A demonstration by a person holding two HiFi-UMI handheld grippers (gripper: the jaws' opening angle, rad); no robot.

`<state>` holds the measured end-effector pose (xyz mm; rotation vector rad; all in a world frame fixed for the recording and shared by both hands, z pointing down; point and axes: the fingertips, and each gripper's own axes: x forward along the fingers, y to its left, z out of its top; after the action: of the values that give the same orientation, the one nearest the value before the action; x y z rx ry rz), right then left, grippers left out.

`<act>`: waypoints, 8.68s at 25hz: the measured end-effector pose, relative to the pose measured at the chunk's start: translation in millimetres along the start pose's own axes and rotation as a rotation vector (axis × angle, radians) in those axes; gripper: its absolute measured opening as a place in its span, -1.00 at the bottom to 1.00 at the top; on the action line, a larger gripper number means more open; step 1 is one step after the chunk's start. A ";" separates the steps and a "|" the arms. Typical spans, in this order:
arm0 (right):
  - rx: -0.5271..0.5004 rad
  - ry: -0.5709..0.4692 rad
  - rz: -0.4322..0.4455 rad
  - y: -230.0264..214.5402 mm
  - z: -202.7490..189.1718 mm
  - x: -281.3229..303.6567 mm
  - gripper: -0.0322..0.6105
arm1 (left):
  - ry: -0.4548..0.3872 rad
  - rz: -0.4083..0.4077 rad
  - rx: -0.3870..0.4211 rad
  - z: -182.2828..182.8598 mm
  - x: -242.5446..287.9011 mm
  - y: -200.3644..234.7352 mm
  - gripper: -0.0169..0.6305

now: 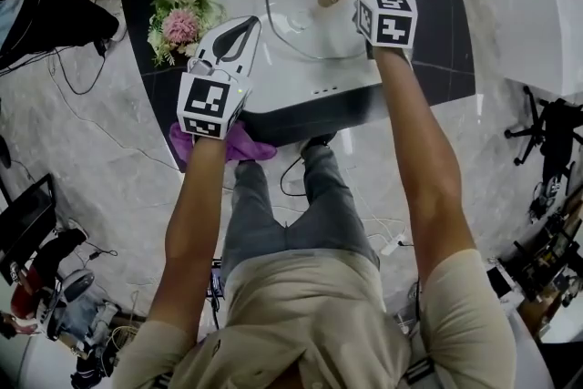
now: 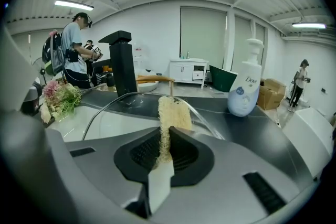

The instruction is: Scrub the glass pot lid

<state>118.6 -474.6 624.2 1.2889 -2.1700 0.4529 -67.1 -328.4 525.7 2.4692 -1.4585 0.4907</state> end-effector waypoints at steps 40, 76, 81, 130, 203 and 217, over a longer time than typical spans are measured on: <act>0.061 0.056 -0.105 -45.8 -40.7 -19.8 -0.77 | 0.008 -0.047 -0.004 1.4 19.8 -31.7 -0.91; -0.058 0.192 0.342 180.6 -59.1 15.0 -0.78 | 0.003 -0.013 -0.047 -15.1 -7.6 -16.7 -0.91; -0.006 0.197 0.246 123.8 -68.9 14.9 -0.78 | 0.007 -0.021 -0.040 -13.7 -3.0 -24.1 -0.91; 0.012 0.450 0.482 176.4 -128.4 -13.7 -0.78 | -0.021 -0.023 -0.081 -20.4 -13.8 -35.4 -0.91; 0.077 -0.487 -0.028 106.7 148.0 -527.9 -0.78 | -0.290 -0.369 0.372 233.2 -269.4 -159.2 -0.90; 0.035 -0.467 -0.071 152.8 119.7 -566.0 -0.78 | -0.323 -0.395 0.348 222.7 -316.0 -157.8 -0.90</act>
<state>160.1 -79.2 176.9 1.6115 -2.4867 0.1709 -32.8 -80.7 191.3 3.1364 -0.9952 0.2930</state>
